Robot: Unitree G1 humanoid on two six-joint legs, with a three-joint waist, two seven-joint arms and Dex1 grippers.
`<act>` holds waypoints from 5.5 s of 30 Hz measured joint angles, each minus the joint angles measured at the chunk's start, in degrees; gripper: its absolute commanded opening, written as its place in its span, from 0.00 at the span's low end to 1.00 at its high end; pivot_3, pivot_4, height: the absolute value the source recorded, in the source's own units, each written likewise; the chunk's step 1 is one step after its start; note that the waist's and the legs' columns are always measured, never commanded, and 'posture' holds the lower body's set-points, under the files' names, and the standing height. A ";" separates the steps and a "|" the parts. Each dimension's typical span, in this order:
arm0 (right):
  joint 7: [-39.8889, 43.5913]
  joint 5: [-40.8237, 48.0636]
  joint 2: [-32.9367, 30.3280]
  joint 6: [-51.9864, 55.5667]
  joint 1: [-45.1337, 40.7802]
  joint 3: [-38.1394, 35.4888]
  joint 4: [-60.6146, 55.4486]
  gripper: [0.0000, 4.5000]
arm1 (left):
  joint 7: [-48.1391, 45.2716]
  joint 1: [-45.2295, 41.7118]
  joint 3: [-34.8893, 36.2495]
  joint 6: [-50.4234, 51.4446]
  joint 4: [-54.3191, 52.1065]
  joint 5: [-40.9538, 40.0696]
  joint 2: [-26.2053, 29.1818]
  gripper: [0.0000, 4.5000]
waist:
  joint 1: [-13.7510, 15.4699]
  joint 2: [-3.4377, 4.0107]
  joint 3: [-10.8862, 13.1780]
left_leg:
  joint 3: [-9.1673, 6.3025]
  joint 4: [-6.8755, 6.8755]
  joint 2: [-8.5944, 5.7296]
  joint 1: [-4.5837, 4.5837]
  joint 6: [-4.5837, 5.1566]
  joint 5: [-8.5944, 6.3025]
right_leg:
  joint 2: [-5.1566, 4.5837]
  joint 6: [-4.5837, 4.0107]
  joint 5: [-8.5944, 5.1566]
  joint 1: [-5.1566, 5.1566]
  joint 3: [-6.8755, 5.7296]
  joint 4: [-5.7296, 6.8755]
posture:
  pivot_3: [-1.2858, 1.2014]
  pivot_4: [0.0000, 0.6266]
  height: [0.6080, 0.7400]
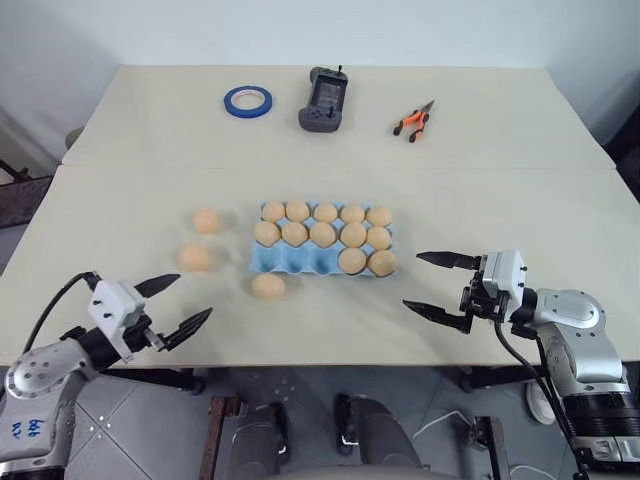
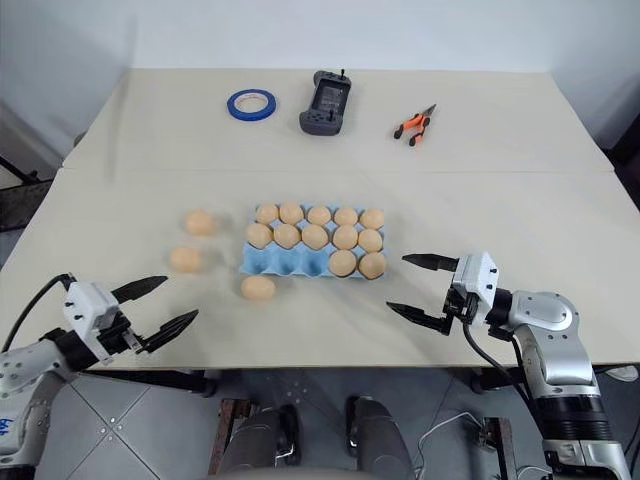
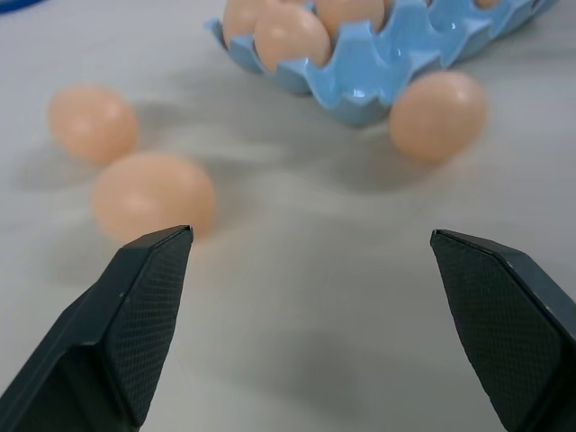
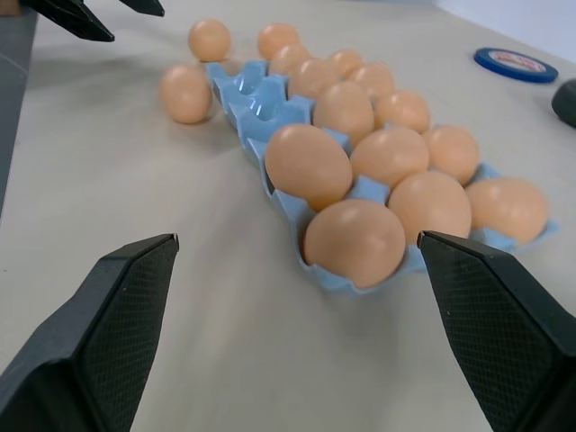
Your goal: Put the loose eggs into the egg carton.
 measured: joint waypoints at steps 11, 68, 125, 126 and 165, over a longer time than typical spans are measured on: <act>3.43 -0.22 -0.13 0.87 0.50 2.71 0.28 0.99 | 0.93 -6.25 -10.12 7.38 -4.86 -0.06 -3.47 1.00 | 0.77 0.01 -0.01 | 0.00 -0.07 -0.05 -0.02 0.03 -0.03 | -0.09 0.04 0.03 0.05 0.02 -0.05 | 0.52 0.24 1.00; -7.86 1.21 2.70 5.39 5.02 1.47 -8.34 1.00 | 0.33 -44.04 -31.92 -2.41 23.51 13.28 -21.23 0.99 | 2.17 -0.02 -0.03 | -0.07 0.21 -0.11 -0.05 0.43 0.21 | 0.08 0.23 0.15 0.10 -0.02 0.14 | 0.52 0.24 1.00; -0.11 1.19 13.24 -2.07 -6.24 9.35 1.79 1.00 | 22.16 -23.78 -8.33 4.06 17.72 10.94 -12.19 0.58 | 0.66 -0.19 -0.13 | -0.03 0.04 -0.06 0.03 0.02 0.03 | -0.09 0.07 0.13 -0.02 -0.05 0.38 | 0.52 0.24 1.00; -0.27 1.19 13.24 -2.01 -6.22 9.35 1.77 1.00 | 22.02 -23.78 -8.33 4.20 17.71 10.85 -12.19 0.53 | 0.68 -0.19 -0.14 | -0.03 0.05 -0.07 0.04 0.02 0.04 | -0.09 0.07 0.13 -0.01 -0.05 0.39 | 0.52 0.24 1.00; -6.94 0.68 10.67 -1.42 0.02 7.54 -4.48 1.00 | 0.83 -32.13 -18.43 4.78 10.12 5.86 -9.26 0.99 | 0.62 -0.20 -0.14 | -0.08 0.27 -0.04 0.05 0.05 0.15 | 0.02 0.01 0.09 -0.01 -0.02 0.62 | 0.52 0.24 1.00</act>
